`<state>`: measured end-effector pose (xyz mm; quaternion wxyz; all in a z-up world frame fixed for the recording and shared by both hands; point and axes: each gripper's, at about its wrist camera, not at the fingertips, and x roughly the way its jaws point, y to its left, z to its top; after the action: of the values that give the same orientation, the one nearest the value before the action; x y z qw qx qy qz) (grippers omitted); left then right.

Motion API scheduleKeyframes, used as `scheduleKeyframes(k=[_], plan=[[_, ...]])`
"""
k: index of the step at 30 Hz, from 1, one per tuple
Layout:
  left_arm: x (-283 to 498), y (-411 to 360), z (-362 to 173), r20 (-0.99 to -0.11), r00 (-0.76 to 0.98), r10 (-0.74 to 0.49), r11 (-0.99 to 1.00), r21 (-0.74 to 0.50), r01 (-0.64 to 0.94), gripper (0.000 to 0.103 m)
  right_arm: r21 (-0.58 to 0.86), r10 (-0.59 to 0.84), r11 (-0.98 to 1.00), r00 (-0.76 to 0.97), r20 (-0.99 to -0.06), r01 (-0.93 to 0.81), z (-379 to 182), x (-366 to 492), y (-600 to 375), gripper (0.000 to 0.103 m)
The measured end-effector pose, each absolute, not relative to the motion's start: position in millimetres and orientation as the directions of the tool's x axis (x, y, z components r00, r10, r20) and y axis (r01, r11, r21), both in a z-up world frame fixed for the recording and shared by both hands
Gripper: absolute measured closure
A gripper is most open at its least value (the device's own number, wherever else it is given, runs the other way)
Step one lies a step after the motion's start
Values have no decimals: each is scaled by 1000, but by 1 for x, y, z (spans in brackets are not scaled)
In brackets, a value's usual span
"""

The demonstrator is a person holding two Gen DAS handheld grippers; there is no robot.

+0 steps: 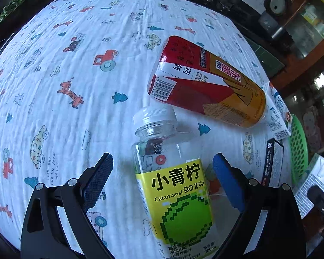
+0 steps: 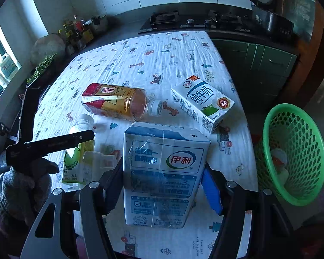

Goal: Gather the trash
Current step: 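Lift the carton with the right tool while the left tool grasps the yellow-labelled Calamansi bottle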

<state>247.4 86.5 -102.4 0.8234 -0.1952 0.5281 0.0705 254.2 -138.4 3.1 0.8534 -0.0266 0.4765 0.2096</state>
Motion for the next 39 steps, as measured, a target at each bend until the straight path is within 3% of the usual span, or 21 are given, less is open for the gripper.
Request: scheduleKeyframes(k=[3, 10, 18, 28, 39], plan=[[248, 82, -108, -908, 409, -84, 917, -231, -324, 14, 156, 340, 910, 473, -813, -385, 6, 247, -144, 40], [242, 81, -104, -901, 423, -92, 921, -238, -307, 39, 183, 357, 910, 478, -802, -373, 4, 237, -158, 40], [223, 87, -83, -874, 472, -116, 934, -258, -247, 44, 221, 371, 916, 498, -784, -334, 3, 230, -180, 40], [207, 85, -8, -804, 559, -203, 946, -308, -100, 45, 245, 329, 944, 589, -738, -220, 25, 233, -242, 40], [268, -23, 50, -707, 573, -414, 906, -381, 185, 45, 220, 123, 974, 674, -728, 59, 15, 267, -364, 40]])
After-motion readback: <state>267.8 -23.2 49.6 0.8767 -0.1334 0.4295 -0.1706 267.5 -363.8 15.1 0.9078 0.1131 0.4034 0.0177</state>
